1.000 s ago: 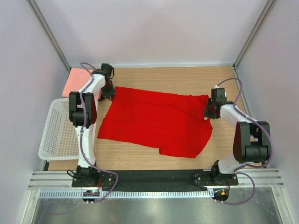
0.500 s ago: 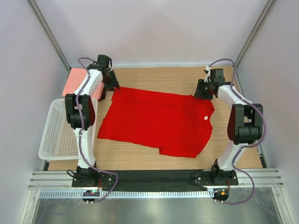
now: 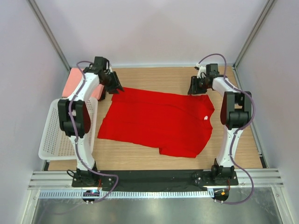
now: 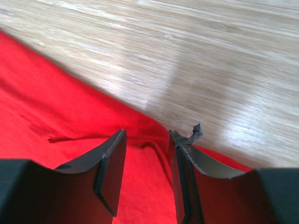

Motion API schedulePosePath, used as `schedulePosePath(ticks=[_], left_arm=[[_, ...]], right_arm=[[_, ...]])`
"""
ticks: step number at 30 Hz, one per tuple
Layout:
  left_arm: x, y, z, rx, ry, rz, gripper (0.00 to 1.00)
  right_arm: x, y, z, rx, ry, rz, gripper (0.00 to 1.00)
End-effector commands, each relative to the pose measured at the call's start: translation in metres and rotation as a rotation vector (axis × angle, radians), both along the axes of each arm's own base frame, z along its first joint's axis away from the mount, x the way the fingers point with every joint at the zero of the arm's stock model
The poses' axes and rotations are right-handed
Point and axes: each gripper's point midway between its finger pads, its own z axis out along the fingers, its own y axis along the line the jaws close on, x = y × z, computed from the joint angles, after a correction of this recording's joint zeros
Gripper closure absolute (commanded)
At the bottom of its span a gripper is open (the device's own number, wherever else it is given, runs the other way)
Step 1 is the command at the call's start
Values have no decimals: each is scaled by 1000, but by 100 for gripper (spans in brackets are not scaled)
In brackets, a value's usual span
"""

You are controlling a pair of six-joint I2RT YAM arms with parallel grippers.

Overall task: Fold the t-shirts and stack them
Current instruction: Fold the tshirt

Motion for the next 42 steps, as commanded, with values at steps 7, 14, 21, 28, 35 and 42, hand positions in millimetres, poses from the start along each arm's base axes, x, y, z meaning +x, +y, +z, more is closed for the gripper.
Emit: schedulePosePath(ticks=[7,14,21,28,35,42], left_arm=[[3,-4,53,-34,-126,-2,62],[0,-3,52,-28,-113,0,62],[0,-1,55,-24,-115,14,62],[-1,2,61,-15,-127,36,62],[-7,1,59,-24,-112,48,62],[-16,-1,51,-48,-81,58,61]], right_arm=[[3,15,27,55,-54,103,56],[-2,18,21,71,-28,123,57],[-3,9,28,27,-31,67,92],[-29,34,61,-47,-30,9,99],[-86,44,55,-172,68,-100,99],[-130,70,30,-197,152,-162,99]])
